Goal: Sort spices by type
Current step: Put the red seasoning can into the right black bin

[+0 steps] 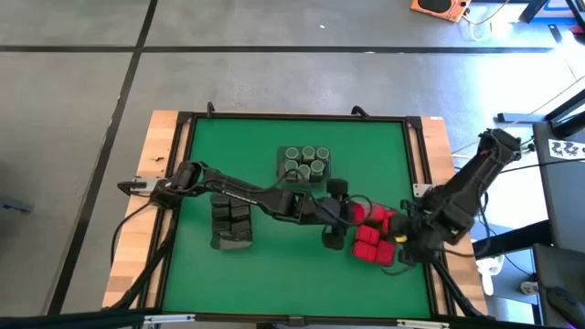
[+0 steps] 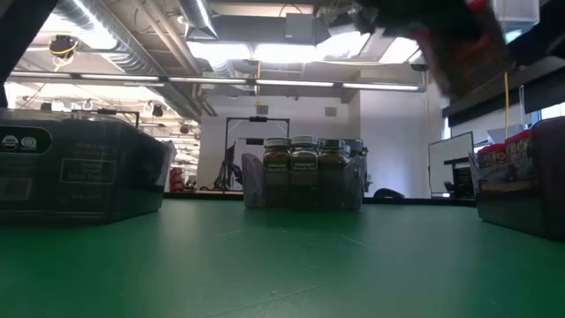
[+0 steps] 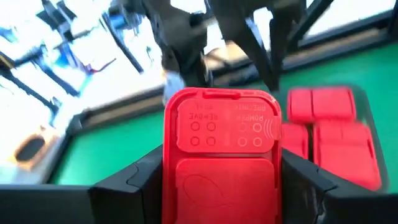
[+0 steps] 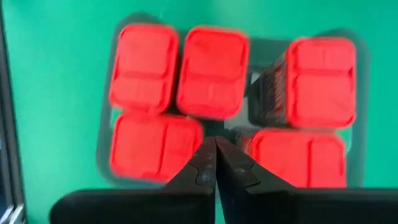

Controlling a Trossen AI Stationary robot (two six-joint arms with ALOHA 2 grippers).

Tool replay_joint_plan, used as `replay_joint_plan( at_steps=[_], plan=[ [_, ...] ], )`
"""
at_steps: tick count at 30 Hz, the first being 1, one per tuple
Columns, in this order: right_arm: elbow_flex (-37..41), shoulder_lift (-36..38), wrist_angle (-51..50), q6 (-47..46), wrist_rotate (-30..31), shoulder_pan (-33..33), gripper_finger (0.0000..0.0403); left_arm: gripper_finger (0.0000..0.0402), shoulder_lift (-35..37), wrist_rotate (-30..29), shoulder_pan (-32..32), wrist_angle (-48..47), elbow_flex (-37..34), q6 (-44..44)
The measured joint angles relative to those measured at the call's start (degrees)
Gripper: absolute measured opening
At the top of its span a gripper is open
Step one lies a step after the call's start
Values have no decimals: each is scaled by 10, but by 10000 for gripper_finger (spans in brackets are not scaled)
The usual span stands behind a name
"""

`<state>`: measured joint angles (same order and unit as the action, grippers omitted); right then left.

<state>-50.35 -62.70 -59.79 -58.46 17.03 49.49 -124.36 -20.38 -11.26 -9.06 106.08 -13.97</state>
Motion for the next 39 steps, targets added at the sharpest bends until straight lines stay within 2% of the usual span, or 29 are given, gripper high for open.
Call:
replay_joint_plan(
  at_steps=[7, 16, 22, 32, 39],
  plan=[
    [0, 0, -37, -75, 38, 87, 5, 217, -16, 7, -4, 86, 1, -43],
    [0, 10, -94, -201, 91, 172, 5, 217, -53, 43, 2, 128, 2, -14],
    [0, 9, -93, -238, 108, 193, 5, 217, -62, 66, 12, 140, 5, 13],
    [0, 9, -91, -240, 110, 191, 5, 217, -87, 125, 29, 152, 3, 35],
    [0, 9, -91, -240, 118, 191, 5, 217, -93, 145, 39, 148, 2, 49]
  ],
)
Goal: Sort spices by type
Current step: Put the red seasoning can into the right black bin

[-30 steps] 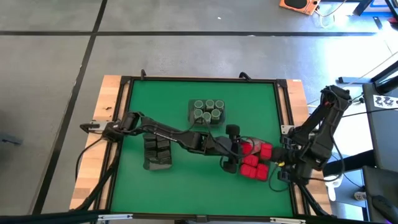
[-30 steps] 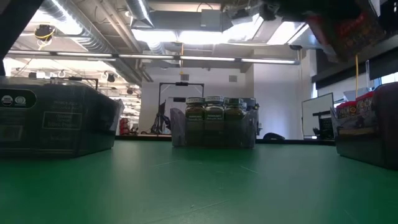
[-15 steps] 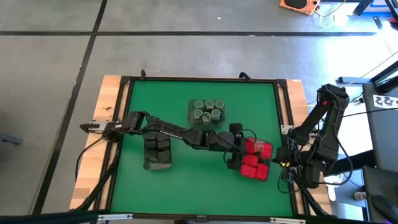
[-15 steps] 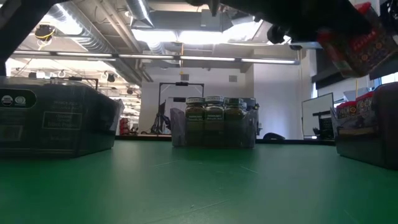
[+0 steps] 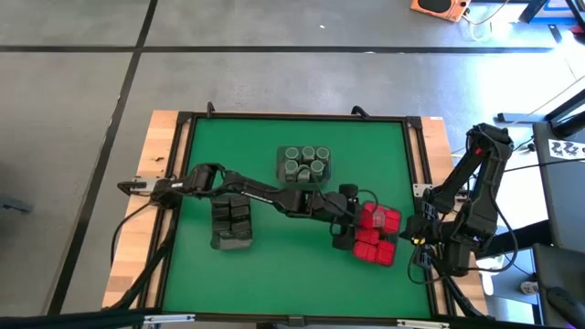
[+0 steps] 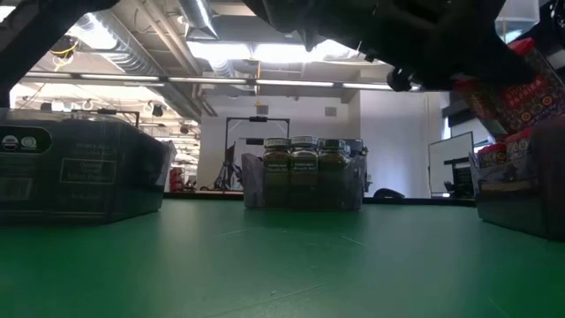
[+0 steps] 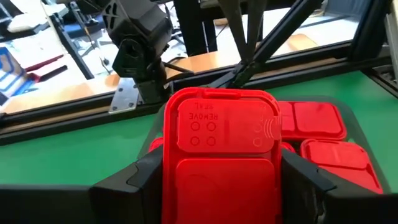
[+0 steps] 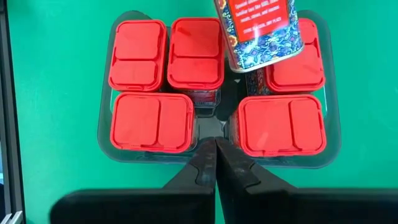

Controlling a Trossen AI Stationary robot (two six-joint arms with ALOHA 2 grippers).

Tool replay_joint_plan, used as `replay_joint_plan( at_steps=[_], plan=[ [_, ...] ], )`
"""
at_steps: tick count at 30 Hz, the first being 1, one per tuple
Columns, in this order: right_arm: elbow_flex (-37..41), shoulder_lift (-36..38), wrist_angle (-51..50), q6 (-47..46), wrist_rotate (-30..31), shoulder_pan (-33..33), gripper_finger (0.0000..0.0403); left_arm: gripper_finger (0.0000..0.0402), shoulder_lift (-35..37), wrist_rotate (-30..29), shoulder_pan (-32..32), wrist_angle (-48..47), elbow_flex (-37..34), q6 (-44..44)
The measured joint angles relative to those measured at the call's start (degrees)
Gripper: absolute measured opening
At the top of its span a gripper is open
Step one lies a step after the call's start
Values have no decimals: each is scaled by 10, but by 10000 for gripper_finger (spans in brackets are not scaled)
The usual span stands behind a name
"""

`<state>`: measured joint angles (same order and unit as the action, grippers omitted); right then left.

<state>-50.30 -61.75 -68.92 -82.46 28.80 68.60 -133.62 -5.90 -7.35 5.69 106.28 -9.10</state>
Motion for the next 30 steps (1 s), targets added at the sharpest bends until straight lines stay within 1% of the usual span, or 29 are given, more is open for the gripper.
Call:
replay_joint_plan(
  at_steps=[3, 7, 12, 18, 23, 30],
  plan=[
    [0, 0, 0, 0, 0, 0, 5, 217, 0, 13, 5, -3, 0, 2],
    [0, 0, -1, 0, 2, 0, 5, 217, 0, 54, 9, -10, 0, -4],
    [0, 0, 0, 0, 4, 0, 5, 217, -1, 71, 16, -38, 0, -12],
    [0, 0, 0, 0, 23, 0, 5, 217, -4, 94, 28, -55, 0, -1],
    [0, 0, 2, 0, 41, 0, 5, 217, -13, 100, 30, -41, 0, 0],
    [0, 0, 3, 2, 74, 0, 5, 217, -38, 100, 28, 5, 0, -2]
  ],
)
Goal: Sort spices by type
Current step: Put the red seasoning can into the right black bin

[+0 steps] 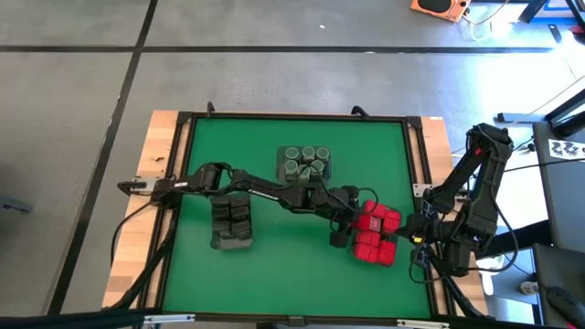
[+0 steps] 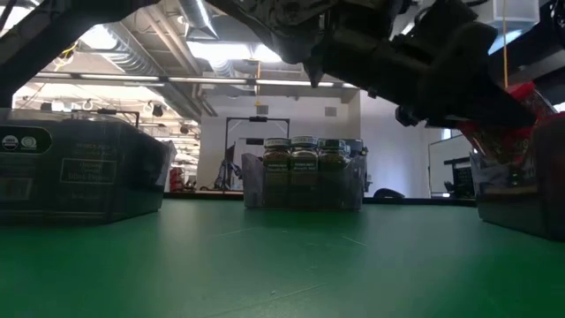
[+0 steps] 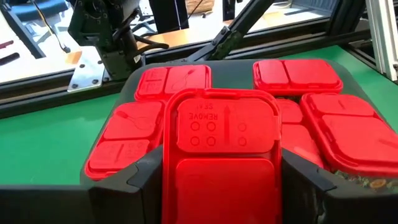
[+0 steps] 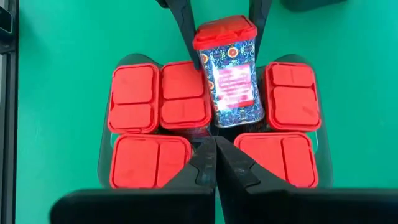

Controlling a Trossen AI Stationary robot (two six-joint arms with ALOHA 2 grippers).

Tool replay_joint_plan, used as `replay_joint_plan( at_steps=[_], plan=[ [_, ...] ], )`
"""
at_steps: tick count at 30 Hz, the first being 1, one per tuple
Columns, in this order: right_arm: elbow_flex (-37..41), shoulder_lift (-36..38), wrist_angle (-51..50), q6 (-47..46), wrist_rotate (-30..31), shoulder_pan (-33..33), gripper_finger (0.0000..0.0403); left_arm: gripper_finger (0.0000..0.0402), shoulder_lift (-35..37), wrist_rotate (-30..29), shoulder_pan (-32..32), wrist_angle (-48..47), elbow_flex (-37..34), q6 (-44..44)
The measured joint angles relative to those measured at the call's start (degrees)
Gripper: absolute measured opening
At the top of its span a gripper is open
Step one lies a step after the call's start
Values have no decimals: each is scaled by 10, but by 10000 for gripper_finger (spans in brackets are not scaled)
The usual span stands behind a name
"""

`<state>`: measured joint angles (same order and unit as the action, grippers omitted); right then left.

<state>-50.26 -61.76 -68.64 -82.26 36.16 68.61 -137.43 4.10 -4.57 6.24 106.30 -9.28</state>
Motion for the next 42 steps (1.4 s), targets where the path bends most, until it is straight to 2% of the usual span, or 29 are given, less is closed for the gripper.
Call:
replay_joint_plan(
  at_steps=[6, 15, 19, 26, 29, 36, 39, 42],
  plan=[
    [0, 0, 1, 0, 3, 0, 5, 224, 0, -1, 0, 4, 0, 2],
    [0, 0, 1, 0, 3, 0, 5, 285, 0, -8, 0, 3, 0, 15],
    [0, 0, 1, 0, 3, 0, 5, 297, 1, -8, -3, 1, 10, 17],
    [0, 0, 2, 0, 3, 0, 5, 297, 9, -12, -8, -63, 47, 15],
    [0, 0, 2, 1, 4, 0, 5, 296, 21, -35, -10, -98, 64, 14],
    [0, 0, 3, 1, 5, 0, 5, 295, 35, -65, -11, -114, 67, 5],
    [0, 0, 3, 1, 5, 0, 5, 281, 43, -77, -11, -139, 67, 13],
    [0, 0, 3, 1, 5, 0, 5, 246, 47, -77, -13, -163, 68, 15]
  ],
)
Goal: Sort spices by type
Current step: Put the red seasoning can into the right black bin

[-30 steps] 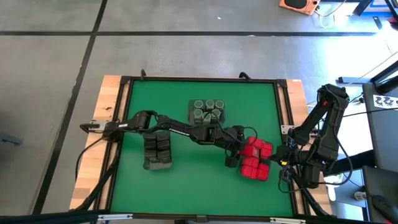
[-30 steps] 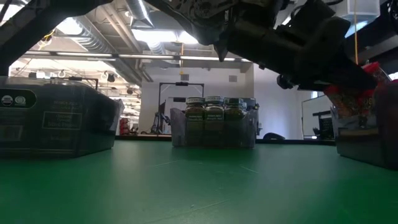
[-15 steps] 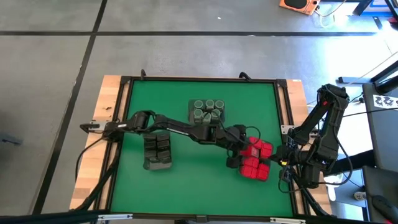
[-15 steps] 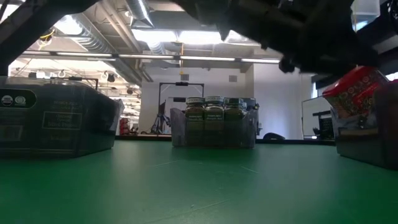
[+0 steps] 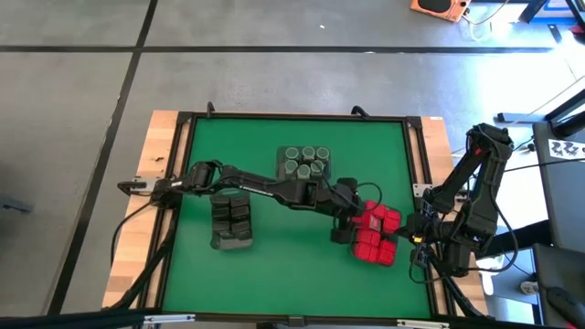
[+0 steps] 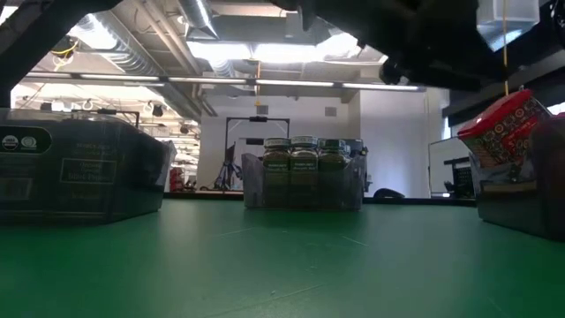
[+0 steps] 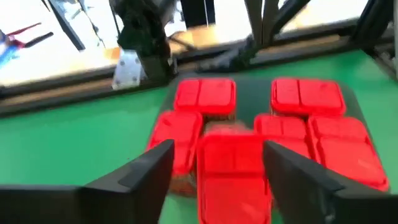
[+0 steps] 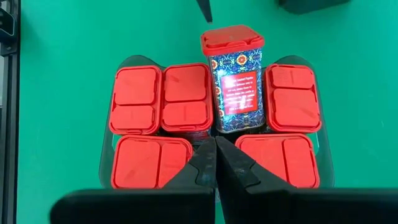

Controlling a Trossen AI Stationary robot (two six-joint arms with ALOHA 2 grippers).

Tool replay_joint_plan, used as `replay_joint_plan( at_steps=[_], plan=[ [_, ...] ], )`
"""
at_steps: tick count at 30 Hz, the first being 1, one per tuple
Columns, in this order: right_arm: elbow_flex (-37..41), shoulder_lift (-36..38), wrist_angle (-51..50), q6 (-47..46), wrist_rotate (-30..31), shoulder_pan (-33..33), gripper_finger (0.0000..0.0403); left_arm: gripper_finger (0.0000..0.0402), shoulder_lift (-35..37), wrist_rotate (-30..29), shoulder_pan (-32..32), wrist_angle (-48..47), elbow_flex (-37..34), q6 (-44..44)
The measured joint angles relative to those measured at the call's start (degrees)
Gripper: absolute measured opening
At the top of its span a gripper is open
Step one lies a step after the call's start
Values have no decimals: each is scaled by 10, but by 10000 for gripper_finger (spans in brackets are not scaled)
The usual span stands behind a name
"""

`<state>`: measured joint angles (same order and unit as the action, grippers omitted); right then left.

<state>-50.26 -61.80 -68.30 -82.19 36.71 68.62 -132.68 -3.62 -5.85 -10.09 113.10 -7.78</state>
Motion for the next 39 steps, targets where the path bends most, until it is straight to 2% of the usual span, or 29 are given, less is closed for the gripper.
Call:
replay_joint_plan(
  at_steps=[10, 16, 20, 26, 31, 34, 39],
  plan=[
    [0, 0, -3, 0, 0, 0, 5, 77, -3, 2, -21, 6, 0, -39],
    [1, 0, 0, 0, 2, 0, 5, 18, -23, -1, -8, 54, -2, -40],
    [1, -1, 9, 0, 2, 0, 5, 3, -37, 16, -3, 80, -1, -43],
    [1, -4, 9, 0, 3, 0, 5, 8, -50, 29, 0, 109, -1, -43],
    [1, -3, 9, 1, 38, 0, 5, 12, -19, 27, -8, 93, -3, -44],
    [1, -3, 8, 2, 62, 0, 5, 12, 17, 11, -18, 52, -1, -47],
    [7, -3, 12, 2, 70, -1, 5, 12, 48, -44, -29, -74, -1, -46]
  ],
)
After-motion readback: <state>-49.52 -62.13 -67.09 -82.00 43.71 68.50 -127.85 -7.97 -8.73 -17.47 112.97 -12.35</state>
